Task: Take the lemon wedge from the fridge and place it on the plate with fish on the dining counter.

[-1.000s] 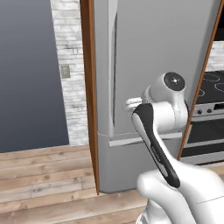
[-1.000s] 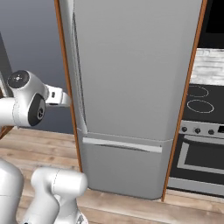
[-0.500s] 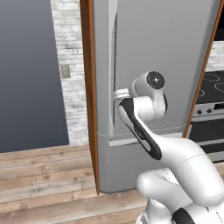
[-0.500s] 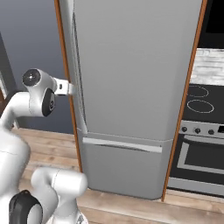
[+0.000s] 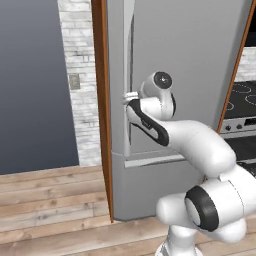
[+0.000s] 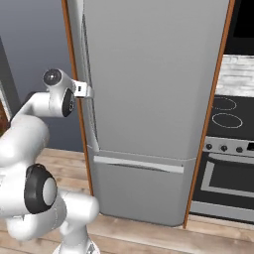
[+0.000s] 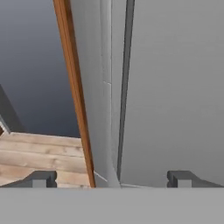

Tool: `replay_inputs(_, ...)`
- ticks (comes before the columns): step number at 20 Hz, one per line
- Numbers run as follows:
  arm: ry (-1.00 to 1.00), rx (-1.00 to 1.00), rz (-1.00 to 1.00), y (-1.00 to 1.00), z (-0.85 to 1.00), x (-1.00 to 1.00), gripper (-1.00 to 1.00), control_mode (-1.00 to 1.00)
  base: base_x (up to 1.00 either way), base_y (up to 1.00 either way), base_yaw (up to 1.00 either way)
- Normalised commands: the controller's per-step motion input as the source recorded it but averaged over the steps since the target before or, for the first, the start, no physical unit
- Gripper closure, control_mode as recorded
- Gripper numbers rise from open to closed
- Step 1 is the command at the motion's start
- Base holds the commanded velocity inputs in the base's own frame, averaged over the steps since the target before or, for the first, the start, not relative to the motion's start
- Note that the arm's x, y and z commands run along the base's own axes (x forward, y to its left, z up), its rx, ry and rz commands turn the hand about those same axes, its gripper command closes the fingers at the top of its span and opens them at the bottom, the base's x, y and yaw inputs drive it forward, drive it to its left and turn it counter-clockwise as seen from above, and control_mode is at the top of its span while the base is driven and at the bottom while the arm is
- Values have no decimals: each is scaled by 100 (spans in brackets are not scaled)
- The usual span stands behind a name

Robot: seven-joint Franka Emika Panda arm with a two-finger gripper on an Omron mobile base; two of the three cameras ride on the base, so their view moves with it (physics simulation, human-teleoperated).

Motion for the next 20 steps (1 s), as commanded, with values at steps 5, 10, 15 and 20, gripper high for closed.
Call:
replay_inputs(5, -14, 0, 0, 23, -18, 59, -100, -100, 0, 0, 0)
replay_inputs(10, -3, 0, 0, 0, -4, 76, -100, -100, 0, 0, 0)
replay_inputs(15, 0, 0, 0, 0, -1, 64, -100, -100, 0, 0, 0)
replay_inputs(20, 0, 0, -1, 0, -2, 54, -100, -100, 0, 0, 0)
